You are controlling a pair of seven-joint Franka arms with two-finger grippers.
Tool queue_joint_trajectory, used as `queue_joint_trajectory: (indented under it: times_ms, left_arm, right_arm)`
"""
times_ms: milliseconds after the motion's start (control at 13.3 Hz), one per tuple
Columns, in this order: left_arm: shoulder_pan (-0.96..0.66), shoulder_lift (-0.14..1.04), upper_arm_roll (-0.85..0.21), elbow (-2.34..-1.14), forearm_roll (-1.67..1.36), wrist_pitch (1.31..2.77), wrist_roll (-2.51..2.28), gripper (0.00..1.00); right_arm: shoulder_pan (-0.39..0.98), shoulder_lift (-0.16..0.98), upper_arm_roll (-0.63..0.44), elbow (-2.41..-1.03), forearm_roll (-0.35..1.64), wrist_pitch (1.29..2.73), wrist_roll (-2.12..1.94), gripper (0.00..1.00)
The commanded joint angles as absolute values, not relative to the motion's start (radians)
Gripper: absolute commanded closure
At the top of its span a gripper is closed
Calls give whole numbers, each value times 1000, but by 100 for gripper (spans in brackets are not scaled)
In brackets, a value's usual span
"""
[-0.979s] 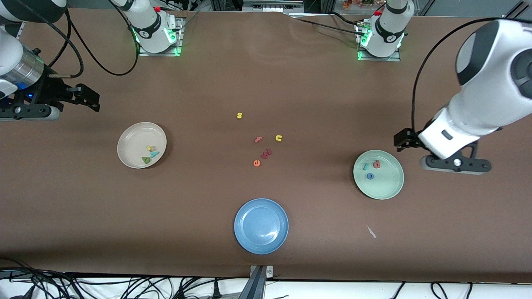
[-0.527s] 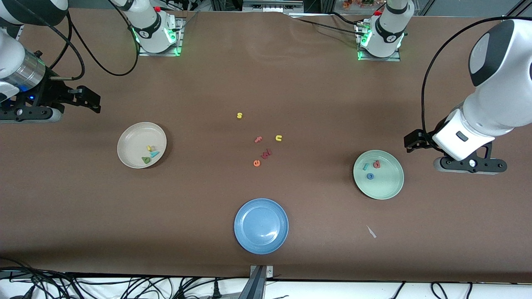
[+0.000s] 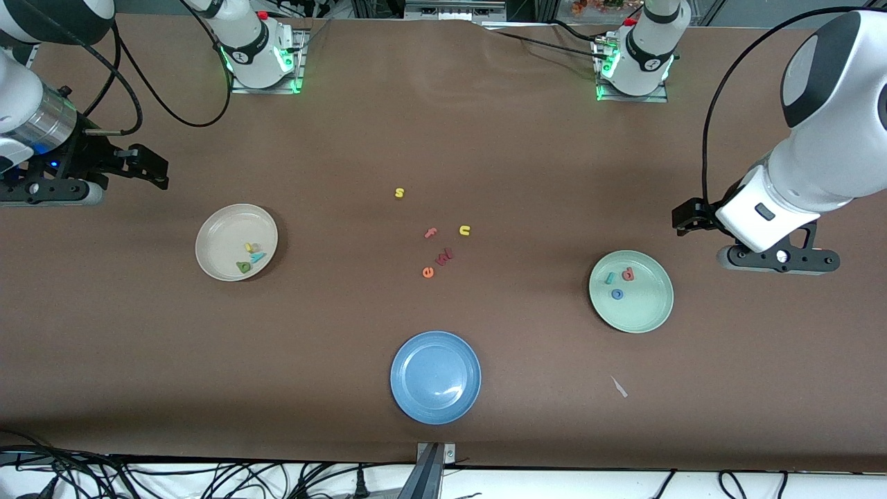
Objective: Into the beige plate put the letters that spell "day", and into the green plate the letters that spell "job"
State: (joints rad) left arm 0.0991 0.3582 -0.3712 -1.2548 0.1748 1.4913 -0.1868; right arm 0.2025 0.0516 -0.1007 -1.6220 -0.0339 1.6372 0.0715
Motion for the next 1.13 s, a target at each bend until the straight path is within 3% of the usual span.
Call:
queue_joint_trajectory:
  times_ms: [0, 527, 753, 904, 1055]
  left_arm:
    - [104, 337, -365, -1264, 144, 1480, -160, 0]
    - [123, 327, -356, -1259, 115, 1477, -160, 0]
    - [75, 198, -255, -1401, 5, 1511, -160, 0]
    - [72, 70, -235, -1582, 9, 1592, -160, 0]
    - [52, -12, -215, -1678, 11, 1667, -158, 0]
  right_arm:
    - [199, 52, -97, -1620, -34, 1641, 74, 0]
    - [199, 54, -97, -1620, -32, 1643, 74, 0]
    - [199, 54, -97, -1620, -34, 1641, 74, 0]
    - [199, 54, -97, -1620, -34, 1641, 75, 0]
    - [199, 54, -97, -1620, -34, 1641, 74, 0]
